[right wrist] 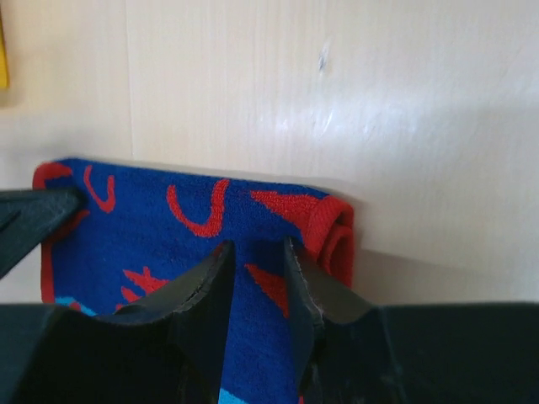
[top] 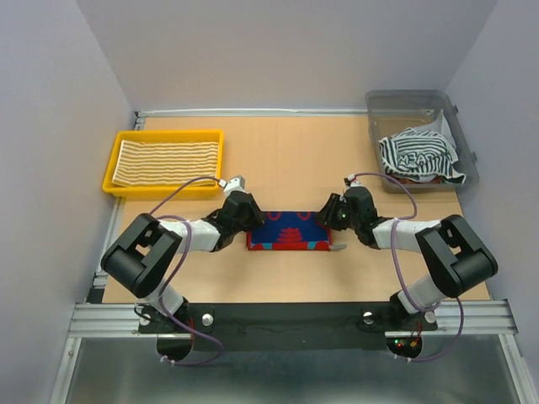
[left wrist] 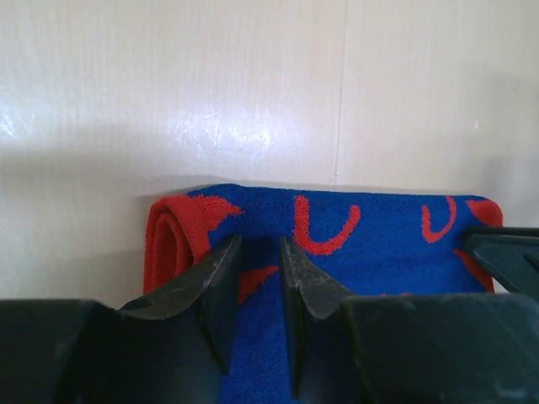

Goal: Fold and stack the towels
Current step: Neatly place the folded towel into the bin

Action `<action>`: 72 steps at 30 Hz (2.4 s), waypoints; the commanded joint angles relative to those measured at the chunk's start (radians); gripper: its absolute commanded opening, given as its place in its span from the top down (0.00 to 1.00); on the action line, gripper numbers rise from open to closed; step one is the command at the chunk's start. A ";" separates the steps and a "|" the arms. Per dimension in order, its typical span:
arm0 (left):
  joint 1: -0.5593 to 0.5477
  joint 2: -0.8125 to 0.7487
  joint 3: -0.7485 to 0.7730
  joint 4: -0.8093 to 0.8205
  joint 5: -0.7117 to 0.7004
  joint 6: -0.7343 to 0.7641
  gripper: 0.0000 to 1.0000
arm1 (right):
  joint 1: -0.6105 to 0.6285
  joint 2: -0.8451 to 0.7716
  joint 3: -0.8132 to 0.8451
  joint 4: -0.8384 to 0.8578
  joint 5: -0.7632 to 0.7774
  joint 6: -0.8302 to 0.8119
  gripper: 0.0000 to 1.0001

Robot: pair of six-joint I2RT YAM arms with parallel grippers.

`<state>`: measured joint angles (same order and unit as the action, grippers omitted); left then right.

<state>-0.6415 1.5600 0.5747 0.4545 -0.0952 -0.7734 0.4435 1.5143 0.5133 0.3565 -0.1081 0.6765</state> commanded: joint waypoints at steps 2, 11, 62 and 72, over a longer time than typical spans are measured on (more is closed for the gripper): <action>0.005 -0.023 -0.024 0.069 0.044 -0.020 0.59 | -0.084 0.024 0.013 0.010 0.027 -0.122 0.64; 0.047 -0.299 0.152 -0.268 0.005 0.075 0.20 | -0.008 -0.077 0.339 -0.427 -0.039 -0.367 0.47; 0.462 -0.733 0.143 -0.625 -0.104 0.491 0.17 | 0.710 0.544 1.039 -0.835 0.513 -0.169 0.49; 0.473 -0.732 0.139 -0.619 -0.071 0.493 0.17 | 0.719 0.669 1.068 -0.965 0.571 -0.081 0.51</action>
<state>-0.1745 0.8474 0.7166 -0.1917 -0.1829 -0.2859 1.1534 2.1250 1.5658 -0.5110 0.4324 0.5350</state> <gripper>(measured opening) 0.836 0.497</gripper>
